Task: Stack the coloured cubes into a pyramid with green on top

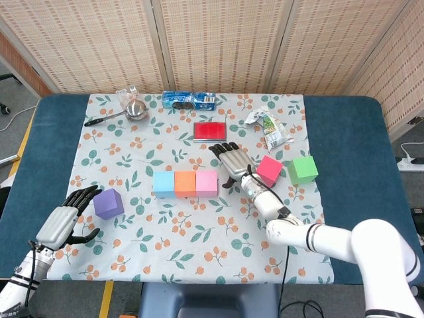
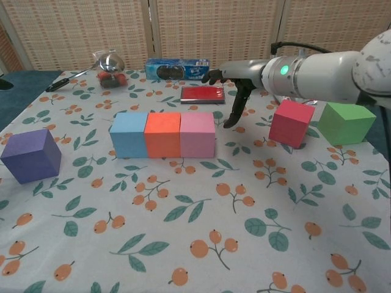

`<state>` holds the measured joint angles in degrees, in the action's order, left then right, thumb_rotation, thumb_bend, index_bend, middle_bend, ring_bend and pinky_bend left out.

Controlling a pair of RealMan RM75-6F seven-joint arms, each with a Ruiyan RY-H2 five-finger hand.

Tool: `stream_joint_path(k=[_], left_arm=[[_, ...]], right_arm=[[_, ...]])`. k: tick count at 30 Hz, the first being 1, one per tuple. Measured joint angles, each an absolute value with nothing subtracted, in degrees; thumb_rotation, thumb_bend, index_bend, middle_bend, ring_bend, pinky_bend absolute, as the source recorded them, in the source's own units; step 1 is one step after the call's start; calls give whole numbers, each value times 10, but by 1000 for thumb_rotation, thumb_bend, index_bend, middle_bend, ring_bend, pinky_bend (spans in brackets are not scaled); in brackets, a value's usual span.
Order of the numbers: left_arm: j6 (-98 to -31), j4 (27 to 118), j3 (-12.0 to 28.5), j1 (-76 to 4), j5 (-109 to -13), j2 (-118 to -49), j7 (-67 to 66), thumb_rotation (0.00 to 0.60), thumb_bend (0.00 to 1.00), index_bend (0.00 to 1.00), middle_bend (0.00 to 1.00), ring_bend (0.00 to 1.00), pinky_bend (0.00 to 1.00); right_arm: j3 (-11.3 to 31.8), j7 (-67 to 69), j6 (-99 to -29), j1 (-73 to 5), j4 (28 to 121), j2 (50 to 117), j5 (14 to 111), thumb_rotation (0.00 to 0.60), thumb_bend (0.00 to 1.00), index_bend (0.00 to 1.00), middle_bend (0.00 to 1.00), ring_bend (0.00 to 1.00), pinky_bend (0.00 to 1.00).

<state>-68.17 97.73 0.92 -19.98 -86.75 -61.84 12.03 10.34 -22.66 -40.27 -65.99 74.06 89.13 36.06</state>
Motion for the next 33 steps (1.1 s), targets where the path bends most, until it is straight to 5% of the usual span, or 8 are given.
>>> stream_joint_path(k=[8,16,33], left_arm=[[-623,969,27,-232,-809,-641,49,600,312,62,9,0,59],[-566,946,50,-265,-722,-674,10,600,310,51,1,0,60],[-547,912,64,-296,-590,-731,-106,600,311,76,47,13,84]], right_arm=[[91,-194,-514,-570,931,742,474,600,22,0,28,0,0],[52,-88,-640,-427,1015,619,639,600,23,0,28,0,0],[2,95,-780,-243,989,563,794,600,22,0,28,0,0]])
